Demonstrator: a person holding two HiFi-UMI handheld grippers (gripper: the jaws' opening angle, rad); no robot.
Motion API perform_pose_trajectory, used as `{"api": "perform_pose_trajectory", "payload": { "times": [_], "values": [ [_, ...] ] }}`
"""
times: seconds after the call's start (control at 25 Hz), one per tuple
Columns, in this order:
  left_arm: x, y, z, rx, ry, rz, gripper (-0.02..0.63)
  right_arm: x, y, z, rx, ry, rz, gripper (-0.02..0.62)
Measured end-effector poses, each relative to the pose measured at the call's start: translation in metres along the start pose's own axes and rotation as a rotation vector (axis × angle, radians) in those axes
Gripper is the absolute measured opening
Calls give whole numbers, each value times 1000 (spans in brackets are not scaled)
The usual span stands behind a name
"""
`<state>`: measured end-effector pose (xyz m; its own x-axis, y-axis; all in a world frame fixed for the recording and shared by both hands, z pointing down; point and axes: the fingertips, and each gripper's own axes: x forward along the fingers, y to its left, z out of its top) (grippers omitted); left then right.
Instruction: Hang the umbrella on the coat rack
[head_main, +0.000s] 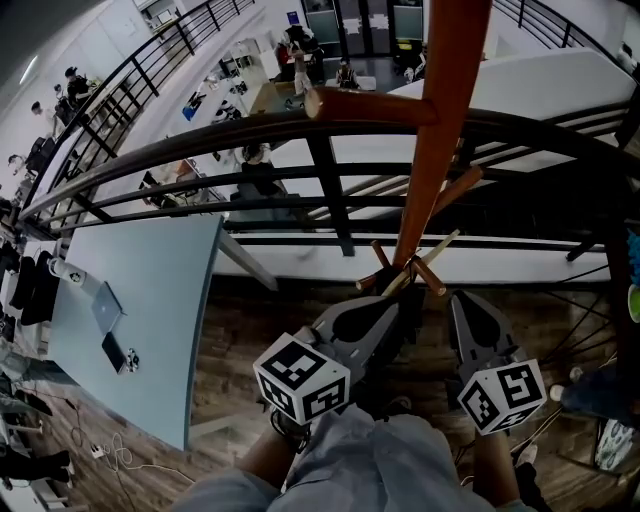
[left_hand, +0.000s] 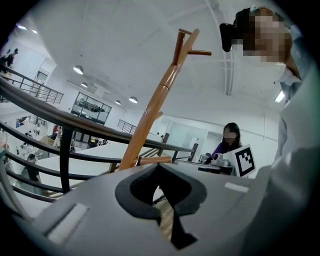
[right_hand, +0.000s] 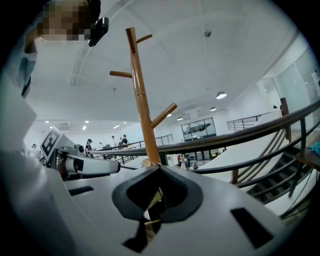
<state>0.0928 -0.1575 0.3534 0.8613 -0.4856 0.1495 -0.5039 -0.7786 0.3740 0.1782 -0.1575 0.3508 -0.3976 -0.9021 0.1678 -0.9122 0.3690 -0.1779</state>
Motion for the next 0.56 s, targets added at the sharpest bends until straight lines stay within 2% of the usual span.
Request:
{"api": "perform_pose_trajectory", "payload": {
  "times": [0.56],
  "values": [
    [4,4,-2,-5,2,15,5,5,-3,-4,0,18,19,2]
  ]
}}
